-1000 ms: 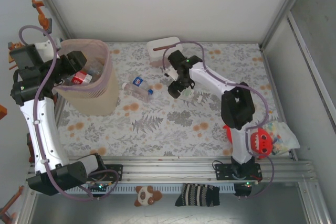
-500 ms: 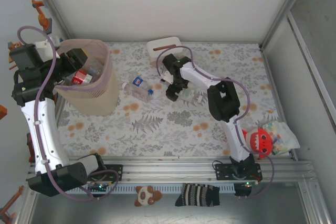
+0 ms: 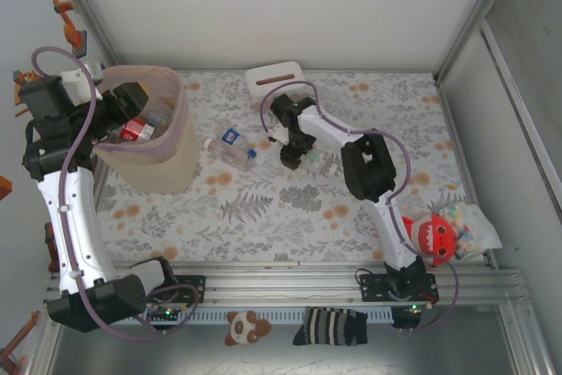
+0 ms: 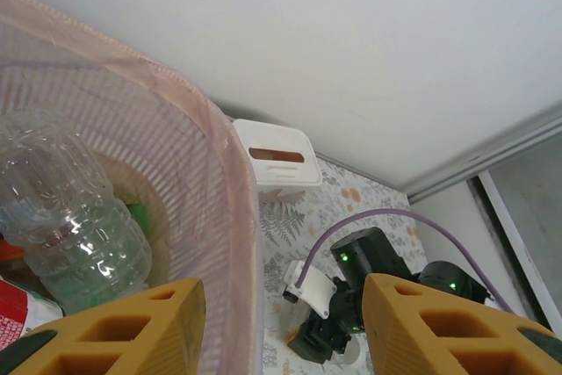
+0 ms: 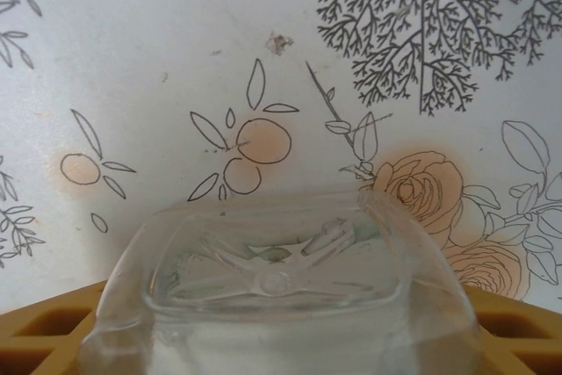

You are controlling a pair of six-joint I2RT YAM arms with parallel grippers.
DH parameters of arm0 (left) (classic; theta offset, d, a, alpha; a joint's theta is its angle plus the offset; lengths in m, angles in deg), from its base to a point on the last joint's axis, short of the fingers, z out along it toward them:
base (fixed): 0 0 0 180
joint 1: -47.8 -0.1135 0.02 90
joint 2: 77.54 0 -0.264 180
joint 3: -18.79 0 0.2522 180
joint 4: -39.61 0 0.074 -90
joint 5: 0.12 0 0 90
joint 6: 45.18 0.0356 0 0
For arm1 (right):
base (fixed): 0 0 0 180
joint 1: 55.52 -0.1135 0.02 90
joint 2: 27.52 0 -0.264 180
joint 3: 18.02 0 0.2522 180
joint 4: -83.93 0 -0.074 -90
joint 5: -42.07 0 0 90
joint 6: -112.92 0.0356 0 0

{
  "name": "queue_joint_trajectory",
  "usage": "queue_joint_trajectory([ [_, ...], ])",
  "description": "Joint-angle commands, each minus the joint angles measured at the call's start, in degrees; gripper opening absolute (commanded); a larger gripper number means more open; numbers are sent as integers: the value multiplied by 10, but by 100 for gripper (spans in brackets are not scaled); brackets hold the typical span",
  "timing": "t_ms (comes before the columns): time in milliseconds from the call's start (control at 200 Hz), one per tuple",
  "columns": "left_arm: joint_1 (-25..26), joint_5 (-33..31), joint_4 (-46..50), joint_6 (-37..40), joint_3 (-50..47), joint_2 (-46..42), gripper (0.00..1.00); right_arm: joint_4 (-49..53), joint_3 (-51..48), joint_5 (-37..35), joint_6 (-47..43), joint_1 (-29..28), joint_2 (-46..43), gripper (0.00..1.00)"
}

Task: Put the plastic bottles in the bin

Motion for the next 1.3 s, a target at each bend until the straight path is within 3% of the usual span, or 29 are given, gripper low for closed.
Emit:
queue_joint_trajectory([
  [0, 11, 10, -18, -9, -6, -12, 50, 17, 5, 10, 12, 1, -27, 63],
  [195, 51, 6, -39, -9, -8, -5, 50, 0, -18, 43, 54, 3, -79, 60],
  [536, 126, 8, -157, -26, -52, -12, 51, -62, -94, 173, 135, 11, -230, 59],
  [871, 213, 68, -309, 3, -89, -15, 54, -153, -161, 287, 198, 13, -402, 57],
  [1086, 267, 122, -397, 21, -105, -15, 58, -248, -192, 358, 252, 14, -507, 57],
  [1292, 322, 141, -408, 62, -94, -13, 69, -336, -206, 412, 306, 14, -586, 56],
])
